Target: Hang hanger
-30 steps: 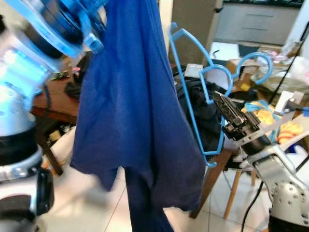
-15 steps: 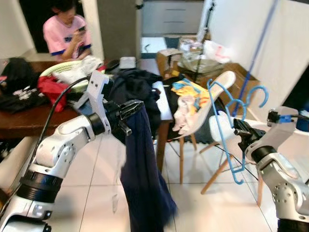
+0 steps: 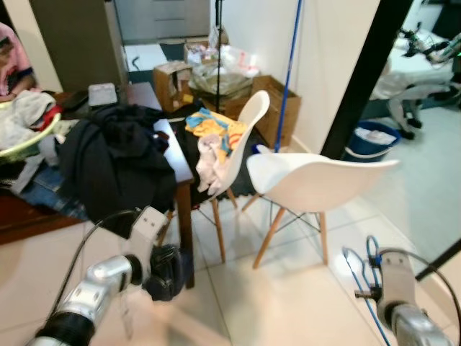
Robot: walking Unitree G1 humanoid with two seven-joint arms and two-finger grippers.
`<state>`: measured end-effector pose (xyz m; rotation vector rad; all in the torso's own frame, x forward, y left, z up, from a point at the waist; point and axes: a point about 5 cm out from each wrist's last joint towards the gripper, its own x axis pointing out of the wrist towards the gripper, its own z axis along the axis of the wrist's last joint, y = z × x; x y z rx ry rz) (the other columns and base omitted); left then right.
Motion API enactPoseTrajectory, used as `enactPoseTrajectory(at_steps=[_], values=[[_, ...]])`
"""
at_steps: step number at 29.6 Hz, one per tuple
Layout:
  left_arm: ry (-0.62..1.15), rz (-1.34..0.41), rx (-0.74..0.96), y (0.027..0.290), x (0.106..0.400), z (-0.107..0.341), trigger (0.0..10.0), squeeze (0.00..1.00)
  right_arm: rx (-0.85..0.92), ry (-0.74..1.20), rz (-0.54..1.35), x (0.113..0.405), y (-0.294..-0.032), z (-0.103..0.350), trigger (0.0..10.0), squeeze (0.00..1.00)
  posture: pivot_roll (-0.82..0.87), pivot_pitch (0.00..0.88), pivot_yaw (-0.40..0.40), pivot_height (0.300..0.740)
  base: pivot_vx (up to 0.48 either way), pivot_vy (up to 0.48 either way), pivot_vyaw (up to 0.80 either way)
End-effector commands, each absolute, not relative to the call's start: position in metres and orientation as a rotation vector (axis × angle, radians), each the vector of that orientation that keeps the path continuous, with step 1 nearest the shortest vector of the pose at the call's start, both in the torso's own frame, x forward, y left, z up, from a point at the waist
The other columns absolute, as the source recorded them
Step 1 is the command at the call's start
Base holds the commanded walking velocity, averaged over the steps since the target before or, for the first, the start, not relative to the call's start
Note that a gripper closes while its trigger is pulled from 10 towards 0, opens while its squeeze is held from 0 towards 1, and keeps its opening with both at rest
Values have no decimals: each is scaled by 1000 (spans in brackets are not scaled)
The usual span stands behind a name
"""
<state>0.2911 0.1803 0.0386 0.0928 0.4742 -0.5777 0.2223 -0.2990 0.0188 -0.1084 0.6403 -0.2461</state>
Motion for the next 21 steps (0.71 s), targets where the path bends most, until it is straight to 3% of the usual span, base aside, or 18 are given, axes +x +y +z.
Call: enactPoseTrajectory(at_steps=[1, 7, 12, 21], values=[[577, -505, 33, 189, 274, 14, 10000, 0, -45, 700, -250, 198, -295, -6, 10000, 0, -3, 39, -35, 740, 0, 0, -800], [652, -361, -109, 199, 247, -12, 10000, 0, 160, 641, -283, 175, -284, -21, 10000, 0, -19, 50, -15, 740, 0, 0, -800], [596, -275, -221, 206, 236, -23, 10000, 0, 205, 629, -230, 171, -281, -29, 10000, 0, -22, 48, -18, 740, 0, 0, -800], [588, -279, -191, 206, 235, -25, 10000, 0, 248, 653, -237, 166, -283, -38, 10000, 0, -19, 33, -21, 740, 0, 0, -800]])
